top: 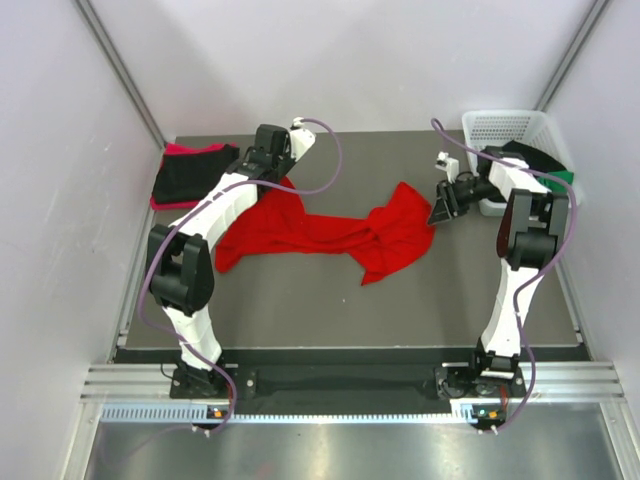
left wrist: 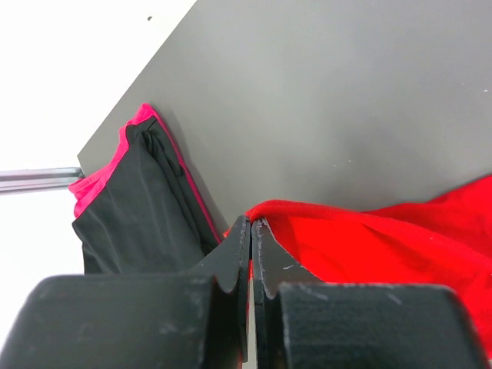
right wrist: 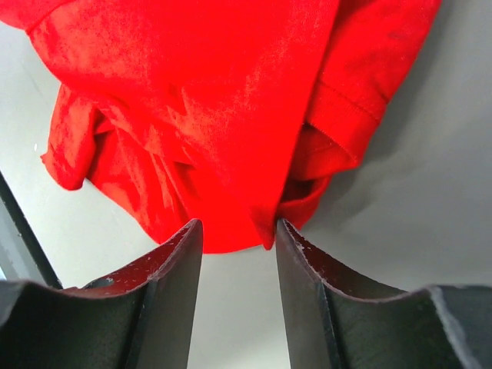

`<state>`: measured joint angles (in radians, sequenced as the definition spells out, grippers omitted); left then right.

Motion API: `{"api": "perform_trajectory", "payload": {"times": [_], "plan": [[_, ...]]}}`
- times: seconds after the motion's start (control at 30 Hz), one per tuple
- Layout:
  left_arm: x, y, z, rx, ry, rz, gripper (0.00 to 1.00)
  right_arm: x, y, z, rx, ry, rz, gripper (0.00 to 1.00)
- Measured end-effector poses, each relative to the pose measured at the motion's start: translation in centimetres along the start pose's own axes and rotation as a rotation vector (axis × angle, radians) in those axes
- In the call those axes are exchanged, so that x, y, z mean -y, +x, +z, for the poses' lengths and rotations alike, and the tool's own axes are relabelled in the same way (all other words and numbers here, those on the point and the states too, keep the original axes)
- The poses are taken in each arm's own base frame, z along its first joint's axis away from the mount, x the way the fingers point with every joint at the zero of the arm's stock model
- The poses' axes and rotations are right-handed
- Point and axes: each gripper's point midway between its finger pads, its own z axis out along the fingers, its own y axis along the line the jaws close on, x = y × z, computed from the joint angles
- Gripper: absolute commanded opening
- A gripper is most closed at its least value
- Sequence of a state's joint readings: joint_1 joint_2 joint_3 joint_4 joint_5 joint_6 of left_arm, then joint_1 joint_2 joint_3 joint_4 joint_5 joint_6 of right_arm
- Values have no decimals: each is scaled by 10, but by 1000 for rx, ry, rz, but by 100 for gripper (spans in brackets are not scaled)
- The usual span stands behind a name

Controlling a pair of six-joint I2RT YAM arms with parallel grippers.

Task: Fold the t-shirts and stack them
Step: Flatten the tshirt out

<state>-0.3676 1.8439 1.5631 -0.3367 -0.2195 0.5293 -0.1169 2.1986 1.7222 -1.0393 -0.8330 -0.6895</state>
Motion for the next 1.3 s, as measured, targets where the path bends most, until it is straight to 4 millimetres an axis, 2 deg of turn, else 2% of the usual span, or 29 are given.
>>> {"api": "perform_trajectory", "payload": {"times": [0.37, 0.47, 0.87, 1.13, 1.23, 1.27, 1.3], "plan": [[2, -1, -1, 0, 0, 5, 0, 0, 2, -3, -6, -3, -7, 36], [2, -1, -1, 0, 0, 6, 0, 0, 2, -3, -6, -3, -6, 31], [2, -1, -1, 0, -1, 9, 0, 4, 4, -3, -18, 16, 11, 30], [1, -1, -1, -3, -7, 20, 0, 8, 6, 1, -27, 27, 25, 26], [0, -1, -1, -5, -10, 24, 0, 7, 5, 3, -30, 25, 22, 18], [0, 0, -1, -7, -11, 25, 0, 7, 5, 4, -30, 25, 20, 3], [-1, 0, -1, -9, -13, 26, 0, 7, 5, 4, -31, 25, 15, 0]]}}
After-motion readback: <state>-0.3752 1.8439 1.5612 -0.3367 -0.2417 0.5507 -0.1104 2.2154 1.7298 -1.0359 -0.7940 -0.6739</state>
